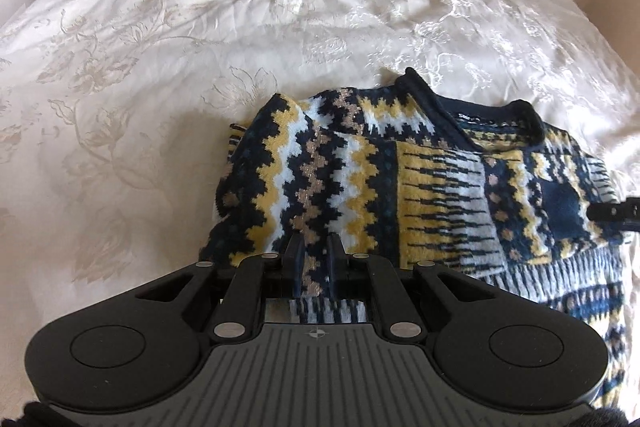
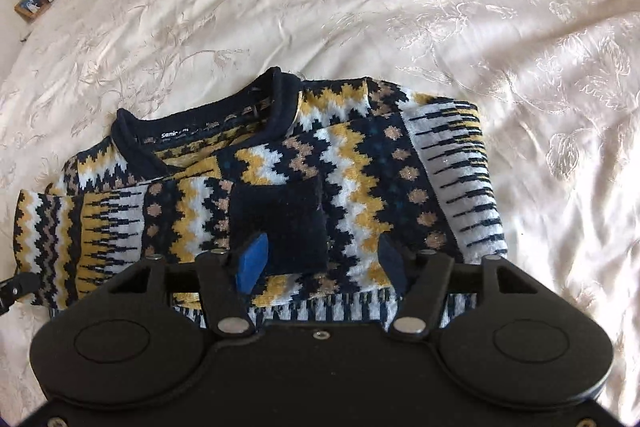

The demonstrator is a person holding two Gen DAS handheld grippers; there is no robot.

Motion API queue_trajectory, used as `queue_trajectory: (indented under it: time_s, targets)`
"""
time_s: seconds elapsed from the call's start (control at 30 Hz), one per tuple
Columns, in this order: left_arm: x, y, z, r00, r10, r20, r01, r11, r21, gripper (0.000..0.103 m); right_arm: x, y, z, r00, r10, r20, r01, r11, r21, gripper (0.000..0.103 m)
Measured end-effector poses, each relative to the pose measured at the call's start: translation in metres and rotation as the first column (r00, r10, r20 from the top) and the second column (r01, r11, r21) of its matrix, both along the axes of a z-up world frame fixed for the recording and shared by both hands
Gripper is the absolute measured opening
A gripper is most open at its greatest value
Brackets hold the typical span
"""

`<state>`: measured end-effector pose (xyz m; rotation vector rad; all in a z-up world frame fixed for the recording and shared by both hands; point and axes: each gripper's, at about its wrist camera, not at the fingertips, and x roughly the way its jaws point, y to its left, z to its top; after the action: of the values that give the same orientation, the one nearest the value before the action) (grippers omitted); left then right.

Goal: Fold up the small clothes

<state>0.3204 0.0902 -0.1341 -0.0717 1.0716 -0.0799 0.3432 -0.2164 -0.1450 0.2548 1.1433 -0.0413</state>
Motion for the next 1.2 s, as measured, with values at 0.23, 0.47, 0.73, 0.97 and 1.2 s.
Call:
queue_trajectory:
  time_s: [0.23,0.47,0.73,0.97,1.2]
  targets:
    - [-0.016,0.007,0.005,1.000,-0.013,0.021,0.013,1.000,0.023,0.012,0.018,0.004,-0.015,0.998,0.066,0.015,-0.066,0.997,0.041,0.072]
    - [-0.026,0.019,0.009,1.000,0.005,0.027,-0.006,0.999,0.043,0.012,0.028,-0.002,-0.041,0.998,0.057,0.000,-0.057,0.991,0.122,0.055]
    - [-0.028,0.023,0.012,0.999,0.021,0.043,-0.023,0.998,0.054,0.012,0.023,0.010,-0.002,0.991,0.098,0.088,-0.112,0.978,0.174,0.016]
    - [-0.024,0.015,0.026,0.995,0.020,0.097,-0.021,1.000,0.002,0.012,0.010,0.014,0.086,0.941,0.207,0.269,-0.219,0.976,0.012,0.014]
    - [0.000,-0.011,0.017,0.995,-0.025,0.095,0.024,1.000,0.003,0.012,0.032,-0.031,0.039,0.988,0.114,0.101,-0.097,0.983,-0.155,0.014]
